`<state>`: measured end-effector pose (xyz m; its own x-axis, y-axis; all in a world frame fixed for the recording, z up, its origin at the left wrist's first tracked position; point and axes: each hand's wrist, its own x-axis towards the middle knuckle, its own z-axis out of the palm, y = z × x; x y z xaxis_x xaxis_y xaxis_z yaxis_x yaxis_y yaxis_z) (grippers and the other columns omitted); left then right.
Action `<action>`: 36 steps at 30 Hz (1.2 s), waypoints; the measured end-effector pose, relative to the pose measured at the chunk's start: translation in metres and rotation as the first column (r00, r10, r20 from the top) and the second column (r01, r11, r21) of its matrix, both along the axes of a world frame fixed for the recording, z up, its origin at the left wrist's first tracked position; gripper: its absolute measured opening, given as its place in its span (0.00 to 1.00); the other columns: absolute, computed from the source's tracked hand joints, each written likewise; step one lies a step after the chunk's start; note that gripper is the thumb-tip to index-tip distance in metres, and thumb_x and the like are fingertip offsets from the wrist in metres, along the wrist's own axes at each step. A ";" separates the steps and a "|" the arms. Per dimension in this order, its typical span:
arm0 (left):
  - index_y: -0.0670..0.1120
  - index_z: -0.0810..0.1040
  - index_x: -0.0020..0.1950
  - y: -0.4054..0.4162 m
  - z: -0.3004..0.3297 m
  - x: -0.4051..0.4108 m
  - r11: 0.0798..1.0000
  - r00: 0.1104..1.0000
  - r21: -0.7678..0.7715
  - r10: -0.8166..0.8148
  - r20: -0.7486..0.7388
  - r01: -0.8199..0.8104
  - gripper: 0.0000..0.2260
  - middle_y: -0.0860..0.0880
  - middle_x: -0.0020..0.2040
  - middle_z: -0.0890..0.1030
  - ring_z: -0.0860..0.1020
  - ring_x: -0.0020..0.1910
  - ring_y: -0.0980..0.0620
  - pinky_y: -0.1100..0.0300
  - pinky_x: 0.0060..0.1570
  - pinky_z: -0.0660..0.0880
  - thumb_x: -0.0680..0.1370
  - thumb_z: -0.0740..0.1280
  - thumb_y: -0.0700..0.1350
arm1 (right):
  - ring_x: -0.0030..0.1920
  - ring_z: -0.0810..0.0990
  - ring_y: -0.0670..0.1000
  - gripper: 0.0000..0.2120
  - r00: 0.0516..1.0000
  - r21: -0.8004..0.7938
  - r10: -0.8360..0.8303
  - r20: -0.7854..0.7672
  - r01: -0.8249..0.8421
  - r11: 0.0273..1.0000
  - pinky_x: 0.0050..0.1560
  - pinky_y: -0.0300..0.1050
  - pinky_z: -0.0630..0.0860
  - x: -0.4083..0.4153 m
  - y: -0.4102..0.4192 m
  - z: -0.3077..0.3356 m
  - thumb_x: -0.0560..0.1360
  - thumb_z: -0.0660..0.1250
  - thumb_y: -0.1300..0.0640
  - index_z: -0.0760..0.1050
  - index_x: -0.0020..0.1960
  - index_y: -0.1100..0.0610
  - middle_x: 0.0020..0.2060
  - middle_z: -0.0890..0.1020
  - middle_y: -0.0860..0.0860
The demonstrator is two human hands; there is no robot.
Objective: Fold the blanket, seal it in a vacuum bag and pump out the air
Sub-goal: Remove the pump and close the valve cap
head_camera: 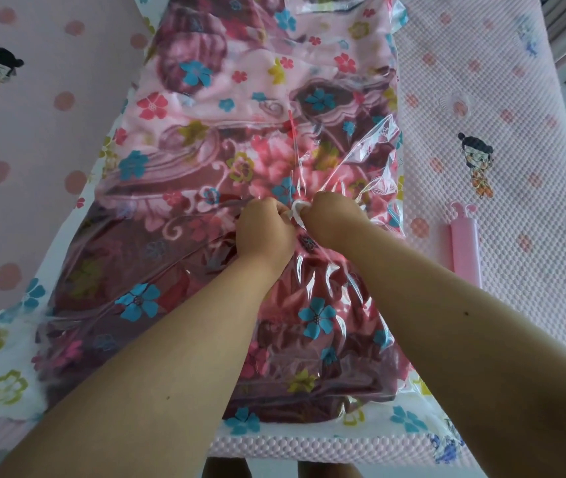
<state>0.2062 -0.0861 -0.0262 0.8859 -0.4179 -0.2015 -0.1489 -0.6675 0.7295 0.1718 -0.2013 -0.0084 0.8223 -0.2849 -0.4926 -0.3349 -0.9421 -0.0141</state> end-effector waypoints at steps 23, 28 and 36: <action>0.42 0.81 0.46 0.001 -0.001 -0.003 1.000 1.000 0.000 -0.005 0.022 0.005 0.07 0.46 0.45 0.82 0.77 0.42 0.49 0.57 0.40 0.71 0.79 0.64 0.42 | 0.33 0.71 0.51 0.15 0.831 0.276 -0.550 0.084 0.511 0.814 0.32 0.43 0.61 -0.008 0.007 -0.016 0.78 0.55 0.48 0.70 0.38 0.55 0.31 0.70 0.49; 0.44 0.79 0.58 0.024 0.014 0.004 0.999 0.992 -0.026 0.043 0.121 -0.040 0.11 0.46 0.54 0.76 0.76 0.47 0.50 0.59 0.48 0.72 0.77 0.66 0.43 | 0.43 0.77 0.53 0.19 0.734 0.195 -0.590 0.338 0.558 0.806 0.38 0.45 0.71 -0.033 -0.014 -0.009 0.79 0.55 0.44 0.72 0.59 0.56 0.43 0.78 0.51; 0.49 0.43 0.79 0.100 -0.008 0.055 0.825 0.977 0.564 -0.152 0.152 0.040 0.38 0.44 0.79 0.45 0.45 0.77 0.42 0.44 0.73 0.43 0.77 0.50 0.68 | 0.55 0.77 0.58 0.42 0.303 0.522 -0.952 0.032 0.808 0.274 0.61 0.58 0.74 -0.083 -0.056 -0.034 0.65 0.66 0.28 0.65 0.68 0.54 0.60 0.76 0.58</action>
<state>0.2610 0.0141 -0.0345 0.8910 -0.3693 -0.2641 -0.3263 -0.9254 0.1930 0.0889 -0.2570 -0.0420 0.2683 -0.7961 -0.5424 -0.8552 0.0624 -0.5146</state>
